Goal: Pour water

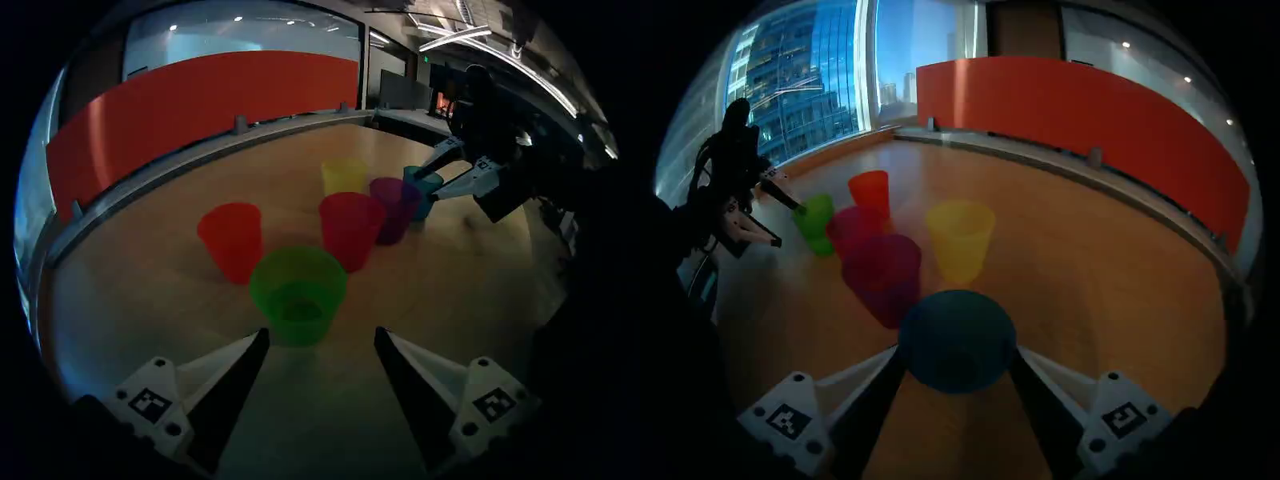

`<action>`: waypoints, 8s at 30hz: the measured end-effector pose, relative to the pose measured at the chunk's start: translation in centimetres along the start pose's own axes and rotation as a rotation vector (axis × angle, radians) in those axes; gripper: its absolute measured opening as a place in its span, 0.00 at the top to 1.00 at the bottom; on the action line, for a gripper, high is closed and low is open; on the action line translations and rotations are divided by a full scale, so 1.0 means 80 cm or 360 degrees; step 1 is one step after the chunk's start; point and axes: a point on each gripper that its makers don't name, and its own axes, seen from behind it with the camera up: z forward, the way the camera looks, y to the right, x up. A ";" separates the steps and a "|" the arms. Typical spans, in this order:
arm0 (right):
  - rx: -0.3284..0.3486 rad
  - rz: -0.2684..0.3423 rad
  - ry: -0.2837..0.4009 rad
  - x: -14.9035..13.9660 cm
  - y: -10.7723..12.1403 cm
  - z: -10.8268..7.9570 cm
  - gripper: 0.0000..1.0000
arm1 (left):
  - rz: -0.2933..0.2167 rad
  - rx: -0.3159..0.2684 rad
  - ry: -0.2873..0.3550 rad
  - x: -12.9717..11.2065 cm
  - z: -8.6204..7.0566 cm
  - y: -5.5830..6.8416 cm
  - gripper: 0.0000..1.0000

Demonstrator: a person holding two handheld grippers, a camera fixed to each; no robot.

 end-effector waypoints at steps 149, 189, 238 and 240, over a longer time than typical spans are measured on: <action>-0.1142 0.0467 0.0912 0.083 0.098 -0.170 0.00 | -0.0311 0.1347 0.1039 0.055 -0.131 -0.160 0.02; -0.1121 0.0450 0.0910 0.089 0.092 -0.167 0.00 | -0.0424 0.1285 0.1029 0.035 -0.116 -0.178 0.02; -0.1111 0.0333 0.1197 0.110 0.111 -0.128 0.00 | -0.0422 0.1283 0.1023 0.035 -0.114 -0.178 0.02; -0.1116 0.0321 0.1206 0.112 0.111 -0.125 0.00 | -0.0422 0.1283 0.1023 0.035 -0.114 -0.178 0.02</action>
